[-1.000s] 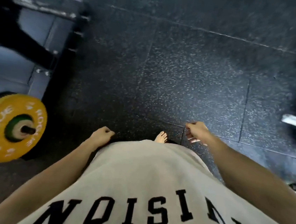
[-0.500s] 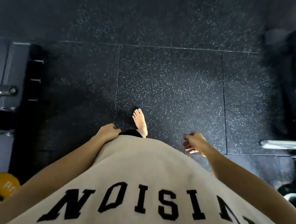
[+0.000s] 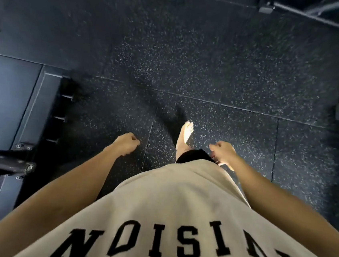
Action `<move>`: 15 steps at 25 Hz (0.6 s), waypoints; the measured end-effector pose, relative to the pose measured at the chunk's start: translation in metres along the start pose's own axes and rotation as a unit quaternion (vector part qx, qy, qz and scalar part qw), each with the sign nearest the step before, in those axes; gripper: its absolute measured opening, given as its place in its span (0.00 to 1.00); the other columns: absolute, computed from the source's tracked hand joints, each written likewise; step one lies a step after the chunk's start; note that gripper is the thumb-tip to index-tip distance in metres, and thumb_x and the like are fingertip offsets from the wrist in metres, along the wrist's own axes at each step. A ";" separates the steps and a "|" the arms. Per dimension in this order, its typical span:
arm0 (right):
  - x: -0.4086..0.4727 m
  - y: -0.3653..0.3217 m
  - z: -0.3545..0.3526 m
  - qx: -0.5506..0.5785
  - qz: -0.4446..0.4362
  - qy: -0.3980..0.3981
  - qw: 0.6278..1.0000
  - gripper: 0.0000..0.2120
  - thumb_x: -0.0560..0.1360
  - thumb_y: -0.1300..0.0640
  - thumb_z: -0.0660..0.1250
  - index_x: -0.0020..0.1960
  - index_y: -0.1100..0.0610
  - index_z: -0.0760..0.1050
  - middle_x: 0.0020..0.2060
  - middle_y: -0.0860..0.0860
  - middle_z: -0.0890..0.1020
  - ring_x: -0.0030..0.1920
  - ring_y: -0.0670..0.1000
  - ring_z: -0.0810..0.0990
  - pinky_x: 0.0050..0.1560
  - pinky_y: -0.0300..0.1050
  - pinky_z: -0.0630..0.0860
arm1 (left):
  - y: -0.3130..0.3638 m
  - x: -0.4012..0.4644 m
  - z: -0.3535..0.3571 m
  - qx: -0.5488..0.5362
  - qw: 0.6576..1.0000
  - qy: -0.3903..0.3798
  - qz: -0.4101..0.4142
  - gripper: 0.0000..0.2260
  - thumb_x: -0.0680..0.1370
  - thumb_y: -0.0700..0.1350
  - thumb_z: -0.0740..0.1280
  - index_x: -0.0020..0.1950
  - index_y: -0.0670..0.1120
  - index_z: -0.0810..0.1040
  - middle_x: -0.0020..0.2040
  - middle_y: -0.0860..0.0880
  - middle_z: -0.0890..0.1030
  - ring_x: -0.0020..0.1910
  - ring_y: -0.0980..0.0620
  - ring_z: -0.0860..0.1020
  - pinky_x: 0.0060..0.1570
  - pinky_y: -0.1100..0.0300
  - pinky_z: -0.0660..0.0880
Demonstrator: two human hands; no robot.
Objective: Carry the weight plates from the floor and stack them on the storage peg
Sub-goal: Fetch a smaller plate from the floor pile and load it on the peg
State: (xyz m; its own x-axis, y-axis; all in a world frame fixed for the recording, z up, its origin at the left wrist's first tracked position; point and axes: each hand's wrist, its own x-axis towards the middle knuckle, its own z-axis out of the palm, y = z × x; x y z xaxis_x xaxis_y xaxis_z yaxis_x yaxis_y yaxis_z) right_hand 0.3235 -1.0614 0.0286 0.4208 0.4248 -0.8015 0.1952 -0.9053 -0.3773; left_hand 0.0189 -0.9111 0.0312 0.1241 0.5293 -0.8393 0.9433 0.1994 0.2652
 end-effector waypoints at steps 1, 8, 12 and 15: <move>0.020 -0.023 -0.008 -0.029 -0.009 -0.006 1.000 0.11 0.78 0.55 0.63 0.40 0.58 0.72 0.43 0.62 0.81 0.39 0.56 0.77 0.47 0.55 0.78 | 0.006 0.012 -0.012 0.005 1.000 -0.016 -0.012 0.13 0.82 0.49 0.59 0.62 0.43 0.73 0.50 0.41 0.79 0.48 0.42 0.79 0.50 0.51 0.77; 0.152 -0.216 -0.088 -0.133 -0.037 -0.058 0.989 0.09 0.80 0.57 0.62 0.46 0.62 0.75 0.39 0.61 0.81 0.32 0.56 0.78 0.34 0.45 0.71 | 0.080 0.094 -0.132 -0.079 0.993 0.058 -0.065 0.13 0.81 0.47 0.61 0.58 0.40 0.77 0.50 0.41 0.79 0.45 0.44 0.76 0.45 0.55 0.72; 0.212 -0.349 -0.107 -0.177 -0.070 -0.084 0.978 0.06 0.80 0.55 0.61 0.48 0.58 0.72 0.34 0.54 0.78 0.29 0.51 0.74 0.30 0.41 0.70 | 0.113 0.144 -0.198 -0.162 0.972 0.144 -0.094 0.13 0.80 0.47 0.62 0.58 0.41 0.78 0.57 0.40 0.80 0.56 0.41 0.78 0.52 0.54 0.73; 0.255 -0.431 -0.102 -0.210 -0.081 -0.104 0.969 0.06 0.81 0.54 0.61 0.50 0.57 0.71 0.35 0.53 0.78 0.31 0.51 0.76 0.30 0.42 0.72 | 0.127 0.190 -0.232 -0.175 0.969 0.124 -0.118 0.15 0.81 0.48 0.62 0.63 0.41 0.76 0.63 0.40 0.78 0.62 0.41 0.75 0.56 0.55 0.70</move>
State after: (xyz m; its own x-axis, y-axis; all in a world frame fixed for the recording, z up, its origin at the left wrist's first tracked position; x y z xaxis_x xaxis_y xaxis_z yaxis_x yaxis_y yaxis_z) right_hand 0.4373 -0.5636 0.0341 0.1758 0.5136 -0.8398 0.6058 -0.7289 -0.3190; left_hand 0.0906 -0.5945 0.0154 -0.2022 0.6084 -0.7674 0.7683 0.5845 0.2610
